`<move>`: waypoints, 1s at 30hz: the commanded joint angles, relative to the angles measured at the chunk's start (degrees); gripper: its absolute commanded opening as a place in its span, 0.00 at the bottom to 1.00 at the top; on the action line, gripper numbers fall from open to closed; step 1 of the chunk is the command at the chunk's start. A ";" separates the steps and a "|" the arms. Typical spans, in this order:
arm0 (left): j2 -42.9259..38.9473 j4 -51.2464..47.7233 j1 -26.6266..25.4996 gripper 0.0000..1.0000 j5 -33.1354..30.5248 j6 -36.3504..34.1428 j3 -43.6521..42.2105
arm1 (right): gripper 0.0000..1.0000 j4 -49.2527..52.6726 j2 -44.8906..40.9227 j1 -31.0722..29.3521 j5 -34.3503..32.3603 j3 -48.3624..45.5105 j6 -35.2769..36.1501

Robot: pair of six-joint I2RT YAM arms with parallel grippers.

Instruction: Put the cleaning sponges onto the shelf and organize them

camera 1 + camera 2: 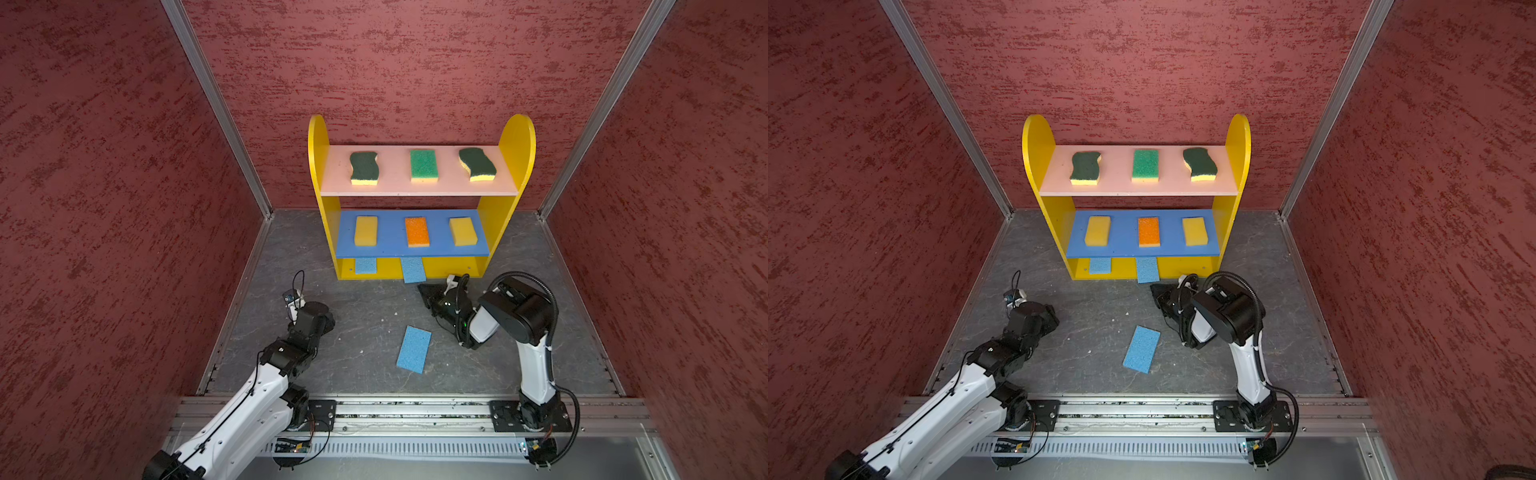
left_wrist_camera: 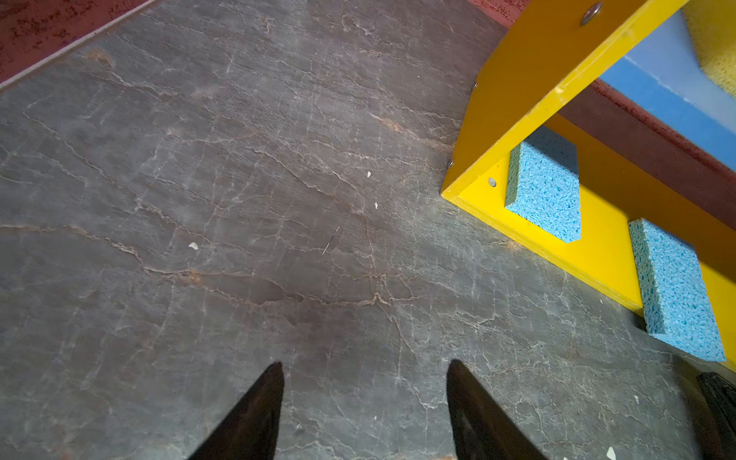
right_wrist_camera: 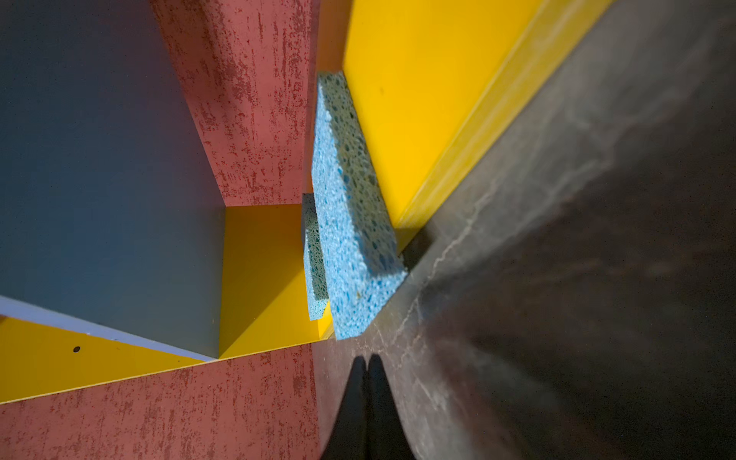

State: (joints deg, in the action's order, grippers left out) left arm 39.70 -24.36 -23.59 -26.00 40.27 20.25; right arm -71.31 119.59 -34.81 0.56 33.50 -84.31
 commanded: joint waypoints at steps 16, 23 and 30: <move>-2.65 -1.73 -0.22 0.66 -1.95 1.03 -0.04 | 0.00 7.08 0.80 -1.53 -6.00 3.79 -2.55; -4.15 -2.27 -0.22 0.66 -2.03 1.19 -0.39 | 0.00 8.93 1.00 -1.91 -8.00 5.68 -2.63; -4.59 -2.38 -0.17 0.66 -2.04 1.17 -0.48 | 0.00 9.43 2.77 -2.28 -7.50 7.37 -3.84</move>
State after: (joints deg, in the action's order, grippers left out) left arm 35.57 -26.11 -23.59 -27.18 41.04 20.25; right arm -62.94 120.38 -36.62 -5.78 40.05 -86.63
